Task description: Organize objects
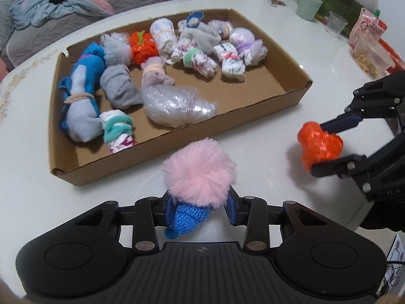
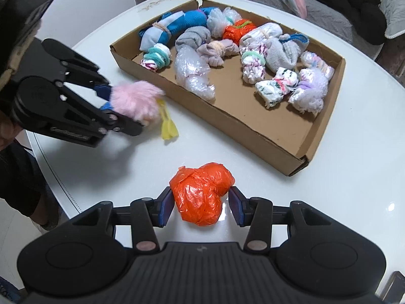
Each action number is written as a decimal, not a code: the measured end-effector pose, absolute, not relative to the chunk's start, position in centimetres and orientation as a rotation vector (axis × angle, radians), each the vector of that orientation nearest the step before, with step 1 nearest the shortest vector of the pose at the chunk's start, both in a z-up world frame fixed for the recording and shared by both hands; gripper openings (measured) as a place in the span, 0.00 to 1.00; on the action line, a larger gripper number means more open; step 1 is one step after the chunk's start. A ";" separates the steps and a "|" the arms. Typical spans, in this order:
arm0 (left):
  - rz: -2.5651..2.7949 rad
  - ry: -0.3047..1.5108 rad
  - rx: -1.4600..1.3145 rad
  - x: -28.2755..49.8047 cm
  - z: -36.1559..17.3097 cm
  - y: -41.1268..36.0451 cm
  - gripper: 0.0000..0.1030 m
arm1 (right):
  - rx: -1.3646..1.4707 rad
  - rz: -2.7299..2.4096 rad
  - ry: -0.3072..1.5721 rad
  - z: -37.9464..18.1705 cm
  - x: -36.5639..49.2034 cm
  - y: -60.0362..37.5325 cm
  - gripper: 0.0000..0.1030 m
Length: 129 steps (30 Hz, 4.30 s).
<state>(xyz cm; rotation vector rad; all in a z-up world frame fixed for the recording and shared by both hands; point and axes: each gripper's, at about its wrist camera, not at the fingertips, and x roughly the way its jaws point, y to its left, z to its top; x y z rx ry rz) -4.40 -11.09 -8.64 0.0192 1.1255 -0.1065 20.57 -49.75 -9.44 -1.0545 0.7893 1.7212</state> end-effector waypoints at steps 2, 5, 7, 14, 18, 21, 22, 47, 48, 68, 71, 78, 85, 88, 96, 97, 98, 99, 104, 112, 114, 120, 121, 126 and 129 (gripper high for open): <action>-0.107 1.111 -0.005 -4.5 -7.4 -11.0 0.44 | -1.032 1.726 0.775 -8.7 20.9 -50.0 0.42; -0.119 1.060 -0.040 -4.1 -5.3 -11.0 0.44 | -0.963 1.731 0.760 -7.3 21.9 -50.3 0.42; -0.125 1.027 -0.069 -3.2 -4.0 -11.1 0.44 | -0.895 1.726 0.749 -6.2 22.9 -50.4 0.42; -0.115 0.979 -0.141 1.2 -2.5 -12.2 0.44 | -0.675 1.625 0.666 -3.4 26.1 -49.7 0.42; -0.133 0.995 -0.209 3.5 -3.8 -13.4 0.44 | -0.607 1.576 0.640 -3.1 27.1 -48.5 0.42; -0.135 1.018 -0.259 5.1 -5.7 -13.8 0.44 | -0.593 1.543 0.651 -3.6 27.7 -47.3 0.42; -0.129 1.029 -0.265 5.6 -6.3 -13.9 0.44 | -0.600 1.539 0.660 -4.0 27.8 -46.8 0.42; -0.044 1.098 -0.034 6.5 -10.8 -12.0 0.45 | -0.885 1.595 0.779 -9.2 24.1 -42.2 0.42; -0.043 1.098 -0.022 6.4 -10.8 -12.1 0.45 | -0.901 1.596 0.786 -9.5 24.0 -42.2 0.42; -0.032 1.116 -0.029 6.0 -10.7 -12.4 0.53 | -0.936 1.589 0.794 -9.8 23.6 -42.3 0.45; -0.017 1.111 -0.056 5.9 -10.5 -12.0 0.62 | -0.936 1.585 0.788 -9.7 23.7 -42.3 0.48; -0.013 1.109 -0.058 5.6 -9.6 -12.3 0.69 | -0.937 1.590 0.775 -9.2 24.1 -42.5 0.53; 0.030 1.101 -0.063 4.6 -8.1 -11.7 0.85 | -0.894 1.602 0.798 -8.4 24.6 -42.9 0.63; 0.040 1.081 -0.053 3.6 -6.9 -11.4 0.93 | -0.858 1.603 0.800 -7.6 24.7 -43.5 0.76; 0.068 1.033 -0.091 0.3 -3.3 -9.7 1.00 | -0.757 1.576 0.827 -6.4 24.3 -45.1 0.86; 0.077 1.035 -0.086 0.0 -2.9 -9.7 1.00 | -0.752 1.570 0.825 -6.4 24.1 -45.1 0.86; 0.091 1.044 -0.075 -0.3 -2.5 -9.7 1.00 | -0.746 1.567 0.821 -6.3 24.0 -45.3 0.86; 0.094 1.056 -0.064 -0.5 -2.2 -9.8 1.00 | -0.737 1.563 0.815 -6.2 23.8 -45.4 0.86; 0.073 1.029 -0.064 -1.7 -1.2 -9.8 1.00 | -0.706 1.556 0.796 -5.8 22.9 -46.1 0.89; 0.127 1.035 -0.191 -2.6 -3.1 -6.8 1.00 | -0.687 1.558 0.791 -5.9 21.1 -46.5 0.91; 0.152 1.041 -0.201 -2.7 -3.4 -6.3 1.00 | -0.695 1.556 0.787 -6.1 20.8 -46.5 0.92; 0.203 1.043 -0.177 -2.9 -3.6 -6.0 1.00 | -0.707 1.561 0.784 -6.4 20.2 -46.5 0.92; 0.206 1.044 -0.171 -2.9 -3.7 -6.0 1.00 | -0.707 1.562 0.783 -6.4 20.1 -46.5 0.92; 0.205 1.053 -0.161 -2.8 -3.9 -6.2 1.00 | -0.709 1.571 0.782 -6.5 19.6 -46.4 0.92; 0.196 1.047 -0.153 -2.8 -3.8 -6.5 1.00 | -0.706 1.572 0.782 -6.6 19.4 -46.4 0.92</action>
